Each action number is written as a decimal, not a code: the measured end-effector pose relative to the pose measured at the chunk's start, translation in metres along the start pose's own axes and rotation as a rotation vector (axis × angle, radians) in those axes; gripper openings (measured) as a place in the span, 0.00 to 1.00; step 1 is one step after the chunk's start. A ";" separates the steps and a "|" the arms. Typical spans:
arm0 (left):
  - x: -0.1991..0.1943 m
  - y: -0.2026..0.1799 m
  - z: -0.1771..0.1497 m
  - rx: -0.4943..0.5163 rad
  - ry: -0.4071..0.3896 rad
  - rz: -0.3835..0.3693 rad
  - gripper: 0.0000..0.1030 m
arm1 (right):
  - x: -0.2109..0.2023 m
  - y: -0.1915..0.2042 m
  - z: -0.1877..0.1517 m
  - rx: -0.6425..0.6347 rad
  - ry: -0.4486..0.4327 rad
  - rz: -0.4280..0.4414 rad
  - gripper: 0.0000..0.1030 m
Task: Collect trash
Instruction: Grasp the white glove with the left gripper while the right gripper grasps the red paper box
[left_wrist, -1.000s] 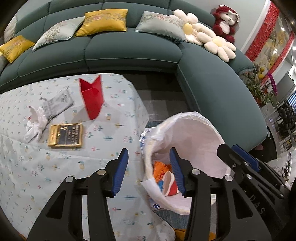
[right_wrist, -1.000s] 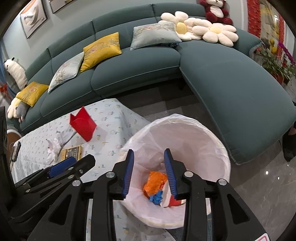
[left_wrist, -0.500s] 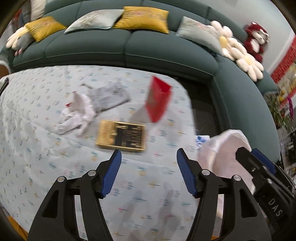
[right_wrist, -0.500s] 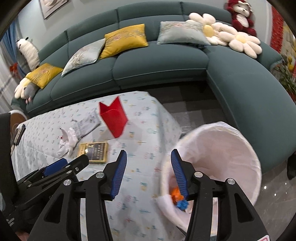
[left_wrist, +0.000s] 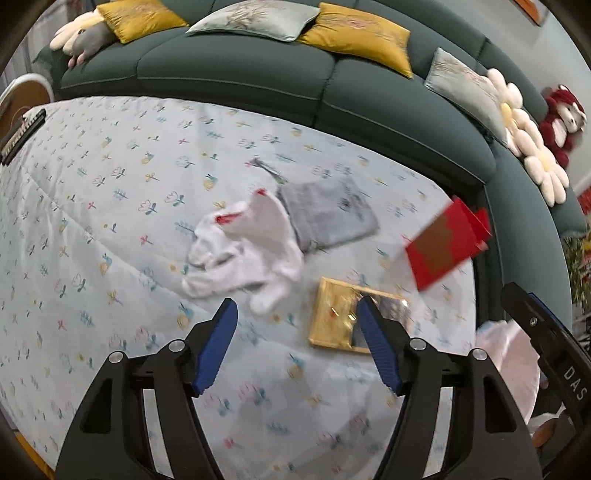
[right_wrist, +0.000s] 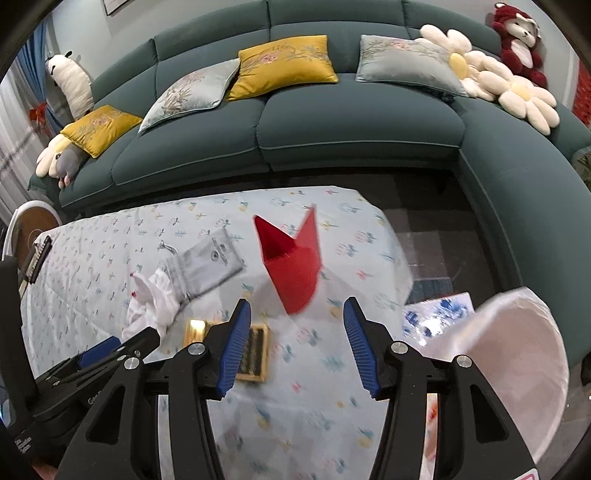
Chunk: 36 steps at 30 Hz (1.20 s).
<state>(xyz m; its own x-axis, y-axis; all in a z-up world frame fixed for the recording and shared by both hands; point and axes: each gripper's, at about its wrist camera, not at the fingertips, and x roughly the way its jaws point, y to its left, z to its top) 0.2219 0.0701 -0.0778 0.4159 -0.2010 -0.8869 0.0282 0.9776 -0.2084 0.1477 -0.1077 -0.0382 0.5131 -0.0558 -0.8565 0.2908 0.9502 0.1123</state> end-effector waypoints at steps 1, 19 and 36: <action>0.003 0.002 0.003 -0.005 0.002 0.002 0.63 | 0.005 0.003 0.003 -0.001 0.002 0.000 0.50; 0.063 0.028 0.034 -0.049 0.051 0.012 0.41 | 0.071 0.023 0.025 -0.033 0.029 -0.035 0.32; -0.005 0.010 0.027 -0.003 -0.049 -0.005 0.09 | 0.014 0.019 0.021 -0.029 -0.034 -0.011 0.18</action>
<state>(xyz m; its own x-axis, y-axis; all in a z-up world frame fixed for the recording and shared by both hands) 0.2450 0.0826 -0.0643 0.4595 -0.2026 -0.8648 0.0273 0.9764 -0.2142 0.1772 -0.0964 -0.0374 0.5376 -0.0763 -0.8398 0.2733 0.9579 0.0880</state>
